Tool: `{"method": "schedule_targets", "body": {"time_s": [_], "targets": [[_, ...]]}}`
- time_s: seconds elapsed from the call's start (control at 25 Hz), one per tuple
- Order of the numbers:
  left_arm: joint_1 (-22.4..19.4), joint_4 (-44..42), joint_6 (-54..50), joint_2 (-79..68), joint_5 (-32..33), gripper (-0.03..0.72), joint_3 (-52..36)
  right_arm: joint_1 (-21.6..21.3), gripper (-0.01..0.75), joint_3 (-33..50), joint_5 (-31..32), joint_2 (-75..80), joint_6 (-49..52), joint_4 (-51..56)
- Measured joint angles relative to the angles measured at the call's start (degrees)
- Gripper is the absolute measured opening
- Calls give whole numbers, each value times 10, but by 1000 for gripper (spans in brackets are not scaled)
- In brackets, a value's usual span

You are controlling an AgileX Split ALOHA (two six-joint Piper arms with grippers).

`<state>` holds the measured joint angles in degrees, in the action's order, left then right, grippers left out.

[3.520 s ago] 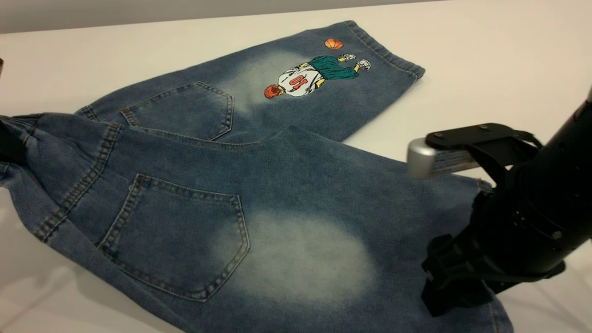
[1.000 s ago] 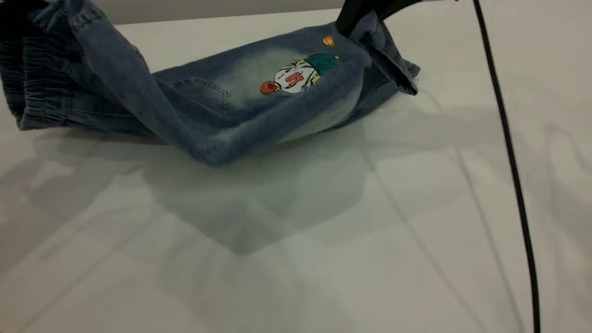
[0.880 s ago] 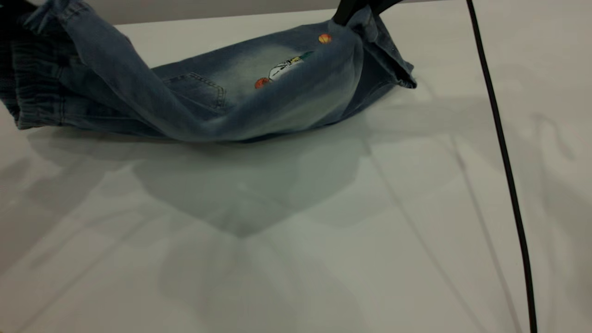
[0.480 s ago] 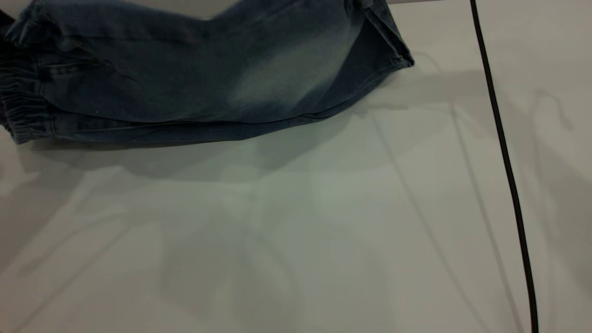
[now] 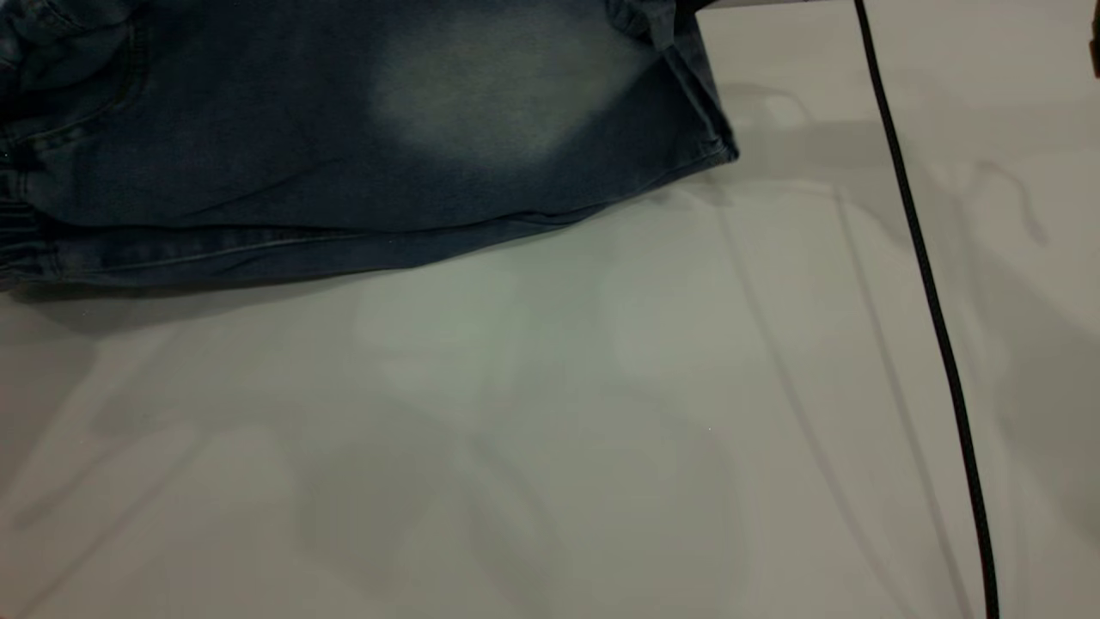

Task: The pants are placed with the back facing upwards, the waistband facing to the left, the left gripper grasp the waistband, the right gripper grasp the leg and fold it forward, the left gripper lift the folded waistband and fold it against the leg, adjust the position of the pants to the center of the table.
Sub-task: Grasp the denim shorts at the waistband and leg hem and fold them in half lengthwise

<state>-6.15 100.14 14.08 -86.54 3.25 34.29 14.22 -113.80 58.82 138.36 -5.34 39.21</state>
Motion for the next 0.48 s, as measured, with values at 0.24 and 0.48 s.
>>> {"method": "schedule_targets", "body": {"time_s": [0.24, 0.48], "targets": [[0, -1, 1, -38, -33, 124, 1, 0, 11, -1, -28, 5, 14, 5], [0, -1, -12, -95, -40, 124, 2, 0, 11, -1, -49, 5, 23, -3]]}}
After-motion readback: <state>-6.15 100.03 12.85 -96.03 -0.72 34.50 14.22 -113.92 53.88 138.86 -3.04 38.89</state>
